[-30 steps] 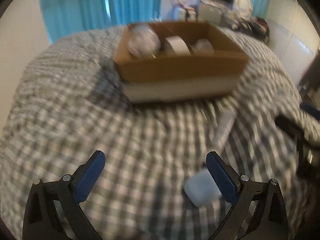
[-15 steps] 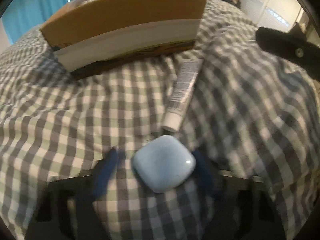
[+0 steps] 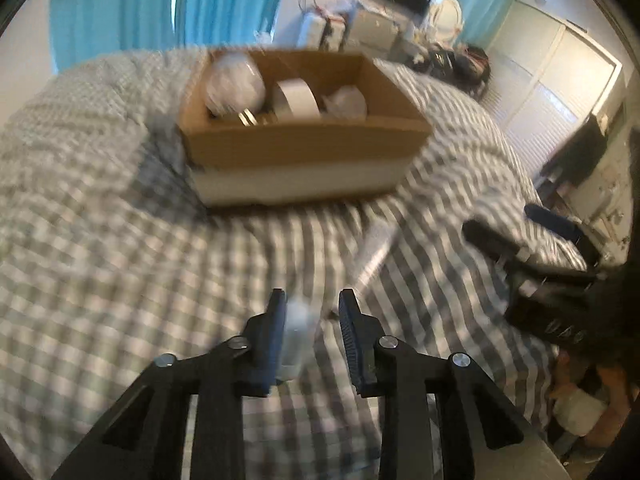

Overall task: Organize objects
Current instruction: 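Move the left tool toward the light blue earbud case on the bed, then grasp the blue earbud case with the left tool while the right tool grasps the toothpaste tube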

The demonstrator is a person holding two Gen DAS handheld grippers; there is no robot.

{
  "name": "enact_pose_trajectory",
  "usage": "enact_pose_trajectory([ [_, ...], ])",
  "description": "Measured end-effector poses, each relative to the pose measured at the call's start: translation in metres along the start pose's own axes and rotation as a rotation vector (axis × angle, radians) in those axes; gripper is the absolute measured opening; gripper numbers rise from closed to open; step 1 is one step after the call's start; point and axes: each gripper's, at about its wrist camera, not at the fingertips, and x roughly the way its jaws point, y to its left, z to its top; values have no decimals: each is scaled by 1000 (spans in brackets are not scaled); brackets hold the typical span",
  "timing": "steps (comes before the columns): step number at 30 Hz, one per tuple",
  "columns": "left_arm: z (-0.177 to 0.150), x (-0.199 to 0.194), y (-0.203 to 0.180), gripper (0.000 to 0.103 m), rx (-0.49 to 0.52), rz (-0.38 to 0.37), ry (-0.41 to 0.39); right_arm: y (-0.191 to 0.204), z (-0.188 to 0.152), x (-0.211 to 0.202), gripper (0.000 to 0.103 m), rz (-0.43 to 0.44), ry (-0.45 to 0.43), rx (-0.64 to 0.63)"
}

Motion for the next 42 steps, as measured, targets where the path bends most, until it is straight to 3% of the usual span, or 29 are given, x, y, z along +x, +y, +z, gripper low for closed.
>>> enact_pose_trajectory([
  [4, 16, -5, 26, 29, -2, 47, -19, 14, 5, 10, 97, 30, 22, -16],
  [11, 6, 5, 35, 29, -23, 75, 21, 48, 7, 43, 97, 85, 130, -65],
  [13, 2, 4, 39, 30, -29, 76, 32, 60, 4, 56, 91, 104, 175, -88],
  [15, 0, 9, 40, 31, -32, 86, 50, 70, -2, 72, 71, 107, 235, -115],
  [17, 1, 13, 42, 35, -39, 87, 61, 76, -10, 87, 63, 94, 287, -141],
  [19, 0, 16, 43, 46, -44, 86, 68, 75, -14, 94, 63, 89, 309, -136],
  [28, -3, 17, 48, 59, -62, 128, 78, 88, -20, 115, 71, 57, 384, -178],
  [29, -4, 16, 48, 60, -64, 132, 76, 89, -21, 117, 71, 63, 386, -180],
  [31, -4, 14, 48, 62, -65, 139, 73, 89, -21, 116, 59, 74, 377, -177],
  [32, -4, 13, 47, 64, -65, 140, 70, 88, -22, 113, 42, 92, 364, -174],
  [33, -5, 12, 47, 65, -64, 144, 68, 88, -22, 109, 34, 121, 351, -170],
  [40, -10, 12, 41, 72, -42, 145, 81, 76, -22, 67, 28, 178, 229, -128],
  [42, -11, 17, 35, 75, -22, 128, 94, 67, -21, 53, 19, 196, 196, -105],
])
